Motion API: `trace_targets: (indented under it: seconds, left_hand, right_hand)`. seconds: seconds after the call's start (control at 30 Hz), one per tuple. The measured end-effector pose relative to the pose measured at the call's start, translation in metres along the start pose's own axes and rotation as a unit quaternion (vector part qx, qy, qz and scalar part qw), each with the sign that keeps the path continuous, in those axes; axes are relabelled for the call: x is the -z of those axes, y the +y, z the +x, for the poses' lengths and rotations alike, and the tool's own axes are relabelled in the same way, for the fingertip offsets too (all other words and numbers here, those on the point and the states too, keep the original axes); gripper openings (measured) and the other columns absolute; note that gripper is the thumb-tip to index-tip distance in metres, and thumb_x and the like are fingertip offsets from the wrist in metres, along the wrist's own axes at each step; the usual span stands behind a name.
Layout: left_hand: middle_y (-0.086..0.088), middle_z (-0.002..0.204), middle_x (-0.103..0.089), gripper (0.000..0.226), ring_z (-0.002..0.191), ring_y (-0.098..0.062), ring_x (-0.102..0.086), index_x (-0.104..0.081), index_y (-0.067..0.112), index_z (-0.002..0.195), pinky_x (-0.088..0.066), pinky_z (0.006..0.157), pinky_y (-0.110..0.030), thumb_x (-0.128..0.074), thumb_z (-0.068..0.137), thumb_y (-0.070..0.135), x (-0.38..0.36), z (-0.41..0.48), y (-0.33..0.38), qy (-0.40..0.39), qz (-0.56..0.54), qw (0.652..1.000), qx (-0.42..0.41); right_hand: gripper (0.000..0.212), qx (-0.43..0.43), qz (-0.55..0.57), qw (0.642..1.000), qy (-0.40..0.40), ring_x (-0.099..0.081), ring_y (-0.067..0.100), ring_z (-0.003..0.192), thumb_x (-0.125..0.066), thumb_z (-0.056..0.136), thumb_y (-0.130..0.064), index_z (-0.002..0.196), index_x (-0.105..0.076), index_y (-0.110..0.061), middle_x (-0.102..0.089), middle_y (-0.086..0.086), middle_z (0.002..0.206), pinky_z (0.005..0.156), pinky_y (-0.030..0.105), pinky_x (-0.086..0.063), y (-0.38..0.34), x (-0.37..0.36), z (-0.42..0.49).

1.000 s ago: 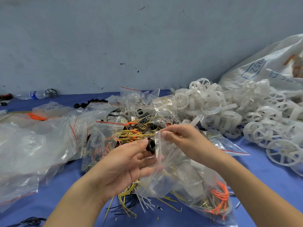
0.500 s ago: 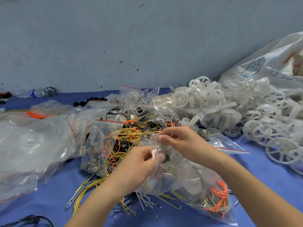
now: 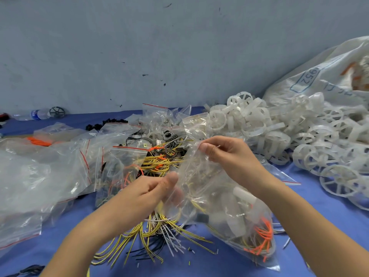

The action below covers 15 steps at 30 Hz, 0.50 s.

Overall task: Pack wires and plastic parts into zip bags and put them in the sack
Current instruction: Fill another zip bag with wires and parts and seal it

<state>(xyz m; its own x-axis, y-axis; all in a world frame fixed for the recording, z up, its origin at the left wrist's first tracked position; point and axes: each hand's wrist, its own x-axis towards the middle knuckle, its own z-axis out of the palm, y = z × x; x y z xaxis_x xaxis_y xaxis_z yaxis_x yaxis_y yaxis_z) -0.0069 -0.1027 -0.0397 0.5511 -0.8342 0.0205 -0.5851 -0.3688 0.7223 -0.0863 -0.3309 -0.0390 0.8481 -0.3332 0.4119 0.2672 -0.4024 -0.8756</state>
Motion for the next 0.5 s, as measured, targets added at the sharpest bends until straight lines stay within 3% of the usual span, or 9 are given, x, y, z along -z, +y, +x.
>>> trace_targets:
  seconds: [0.1, 0.2, 0.27, 0.3, 0.33, 0.4, 0.5]
  left_hand:
    - [0.021, 0.109, -0.065, 0.051, 0.104, -0.004, -0.061, -0.068, 0.044, 0.102, -0.048, 0.097, -0.043, -0.043, 0.079, 0.083, 0.006, -0.004, -0.009, -0.016, 0.053, 0.998, -0.020]
    - [0.024, 0.118, -0.055, 0.040, 0.113, 0.000, -0.052, -0.068, 0.039, 0.084, -0.044, 0.101, -0.038, -0.047, 0.076, 0.071, 0.007, 0.000, -0.005, 0.103, 0.106, 0.989, -0.031]
    - [0.018, 0.099, -0.065, 0.035, 0.083, -0.010, -0.061, -0.069, 0.038, 0.082, -0.053, 0.077, -0.033, -0.050, 0.073, 0.066, 0.017, 0.001, 0.007, 0.140, 0.053, 0.988, -0.032]
    - [0.014, 0.081, -0.069, 0.032, 0.062, -0.015, -0.058, -0.069, 0.040, 0.084, -0.051, 0.059, -0.031, -0.053, 0.073, 0.065, 0.024, 0.000, 0.015, 0.149, 0.029, 0.987, -0.047]
    - [0.012, 0.074, -0.071, 0.028, 0.052, -0.018, -0.057, -0.069, 0.044, 0.087, -0.050, 0.051, -0.032, -0.055, 0.076, 0.066, 0.032, -0.002, 0.025, 0.165, 0.021, 0.983, -0.075]
    - [0.013, 0.078, -0.072, 0.026, 0.058, -0.015, -0.066, -0.069, 0.043, 0.091, -0.057, 0.055, -0.034, -0.058, 0.083, 0.065, 0.044, -0.006, 0.043, 0.214, 0.043, 0.963, -0.156]
    - [0.017, 0.085, -0.071, 0.013, 0.069, -0.010, -0.067, -0.069, 0.040, 0.091, -0.051, 0.059, -0.014, -0.066, 0.085, 0.051, 0.049, -0.006, 0.051, 0.282, 0.076, 0.936, -0.198]
  right_hand:
    - [0.007, -0.007, 0.026, 0.999, 0.037, -0.057, 0.004, 0.066, -0.070, 0.089, -0.032, 0.088, -0.077, -0.029, -0.066, -0.011, 0.069, 0.072, 0.025, -0.048, -0.002, 0.007, 0.001]
    - [0.009, -0.004, 0.035, 0.998, 0.054, -0.058, 0.005, 0.068, -0.070, 0.089, -0.028, 0.086, -0.077, -0.025, -0.068, -0.003, 0.071, 0.074, 0.029, -0.050, -0.008, 0.008, 0.002]
    - [0.010, 0.020, 0.039, 0.996, 0.074, -0.056, 0.002, 0.065, -0.070, 0.089, -0.025, 0.083, -0.076, -0.027, -0.068, -0.010, 0.069, 0.067, 0.018, -0.048, -0.017, 0.010, 0.002]
    - [0.011, 0.042, 0.033, 0.994, 0.092, -0.055, 0.001, 0.063, -0.070, 0.090, -0.025, 0.082, -0.076, -0.028, -0.067, -0.014, 0.069, 0.064, 0.014, -0.045, -0.023, 0.013, 0.003]
    - [0.011, 0.067, 0.024, 0.991, 0.113, -0.054, 0.001, 0.062, -0.069, 0.090, -0.026, 0.082, -0.076, -0.030, -0.066, -0.016, 0.069, 0.062, 0.013, -0.044, -0.029, 0.019, 0.004]
    - [0.011, 0.104, 0.021, 0.982, 0.156, -0.055, 0.001, 0.061, -0.069, 0.090, -0.028, 0.082, -0.075, -0.032, -0.065, -0.016, 0.069, 0.061, 0.013, -0.044, -0.042, 0.031, 0.005]
    - [0.010, 0.119, 0.025, 0.977, 0.175, -0.055, 0.003, 0.062, -0.069, 0.090, -0.028, 0.082, -0.075, -0.031, -0.064, -0.013, 0.069, 0.060, 0.017, -0.048, -0.053, 0.040, 0.002]
